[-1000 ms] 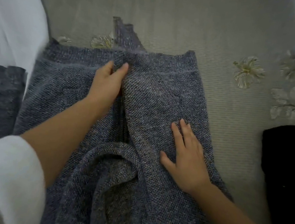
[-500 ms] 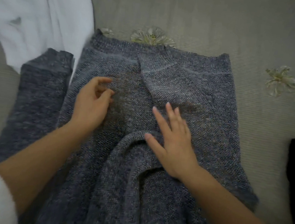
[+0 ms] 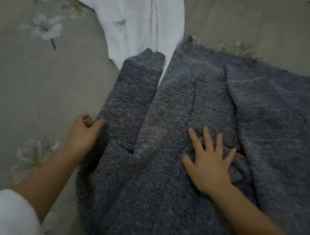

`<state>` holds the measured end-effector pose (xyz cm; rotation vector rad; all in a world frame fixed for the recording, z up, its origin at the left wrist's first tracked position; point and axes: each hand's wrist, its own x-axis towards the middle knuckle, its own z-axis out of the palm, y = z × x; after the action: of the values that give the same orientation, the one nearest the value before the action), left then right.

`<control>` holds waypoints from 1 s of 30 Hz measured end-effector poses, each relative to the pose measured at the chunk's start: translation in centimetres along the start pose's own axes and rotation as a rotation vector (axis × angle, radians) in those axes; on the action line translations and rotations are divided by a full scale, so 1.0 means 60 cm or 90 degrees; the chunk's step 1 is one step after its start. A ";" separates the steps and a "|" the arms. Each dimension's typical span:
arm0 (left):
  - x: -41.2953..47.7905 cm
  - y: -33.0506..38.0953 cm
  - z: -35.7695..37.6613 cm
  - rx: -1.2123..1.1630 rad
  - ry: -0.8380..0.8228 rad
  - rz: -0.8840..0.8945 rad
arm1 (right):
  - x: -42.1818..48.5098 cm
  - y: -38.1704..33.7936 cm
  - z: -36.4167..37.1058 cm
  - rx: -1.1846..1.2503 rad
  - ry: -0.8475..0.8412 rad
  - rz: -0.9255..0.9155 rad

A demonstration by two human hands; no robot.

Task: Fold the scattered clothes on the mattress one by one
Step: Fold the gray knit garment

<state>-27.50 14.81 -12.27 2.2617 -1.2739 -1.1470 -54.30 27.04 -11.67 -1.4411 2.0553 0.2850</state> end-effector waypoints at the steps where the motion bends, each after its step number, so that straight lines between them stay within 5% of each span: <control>1: -0.003 -0.003 -0.001 0.006 -0.046 0.012 | -0.006 -0.010 0.016 -0.033 -0.013 -0.011; 5: -0.014 0.004 -0.012 -0.080 -0.097 0.085 | -0.001 -0.021 0.035 -0.124 -0.060 0.017; 13: 0.007 -0.024 -0.137 -0.445 0.300 -0.046 | 0.011 -0.049 0.007 -0.175 -0.162 0.058; 19: -0.068 0.023 -0.153 -0.409 0.400 0.096 | 0.012 -0.044 -0.001 -0.185 -0.175 0.043; 25: -0.210 0.079 -0.056 -0.189 0.173 0.356 | 0.007 -0.011 -0.029 -0.059 -0.155 0.005; 30: -0.296 0.054 0.048 0.007 -0.131 0.583 | -0.013 0.058 -0.072 0.501 0.022 0.031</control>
<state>-36.65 27.93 -3.37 1.2661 -2.0571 -0.9890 -58.83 26.85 -8.35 -0.9035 1.8967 -0.4901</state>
